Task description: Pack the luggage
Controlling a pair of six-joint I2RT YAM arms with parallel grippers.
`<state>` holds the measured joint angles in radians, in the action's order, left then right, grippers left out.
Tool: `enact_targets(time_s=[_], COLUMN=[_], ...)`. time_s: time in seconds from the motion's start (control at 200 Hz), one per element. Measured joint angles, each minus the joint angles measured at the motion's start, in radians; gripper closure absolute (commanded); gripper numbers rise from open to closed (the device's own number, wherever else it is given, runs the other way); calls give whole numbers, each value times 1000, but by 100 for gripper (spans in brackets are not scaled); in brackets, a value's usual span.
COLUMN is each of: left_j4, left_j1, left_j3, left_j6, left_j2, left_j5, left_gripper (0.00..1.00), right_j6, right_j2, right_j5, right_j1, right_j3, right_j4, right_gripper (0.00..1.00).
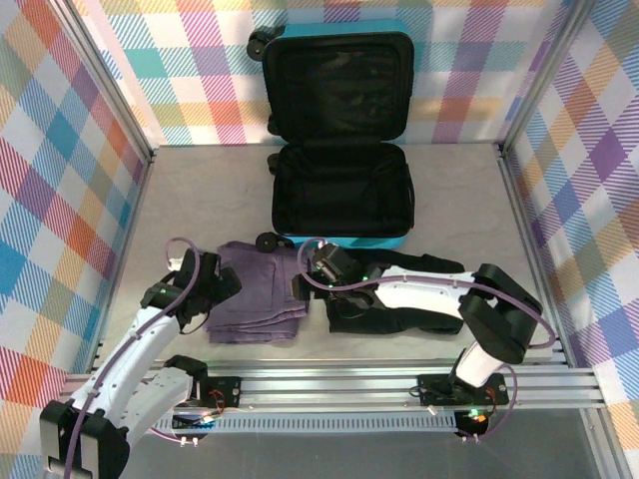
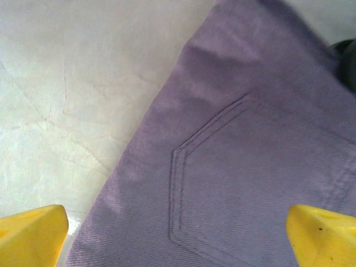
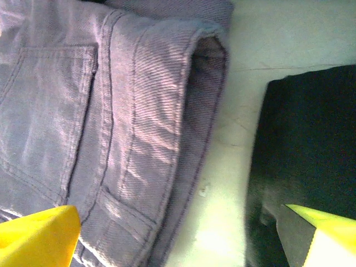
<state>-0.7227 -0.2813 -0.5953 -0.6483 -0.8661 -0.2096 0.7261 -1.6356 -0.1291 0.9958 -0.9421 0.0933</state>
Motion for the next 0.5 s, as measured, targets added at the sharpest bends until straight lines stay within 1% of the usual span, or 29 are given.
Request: enact_targets(time_s=[0.135, 0.5], left_j4=[3, 18], left_j1=[0, 0], left_j3=[50, 71], left_j6=[-21, -24], left_j2=[-13, -11], left_j5=[9, 11], left_gripper=[0, 0], right_j6=[12, 27], right_j2=[-59, -164], right_j5=[26, 75], right_j1=[11, 27], right_j3=[-50, -125], right_j4=[2, 19], right_gripper=[9, 10])
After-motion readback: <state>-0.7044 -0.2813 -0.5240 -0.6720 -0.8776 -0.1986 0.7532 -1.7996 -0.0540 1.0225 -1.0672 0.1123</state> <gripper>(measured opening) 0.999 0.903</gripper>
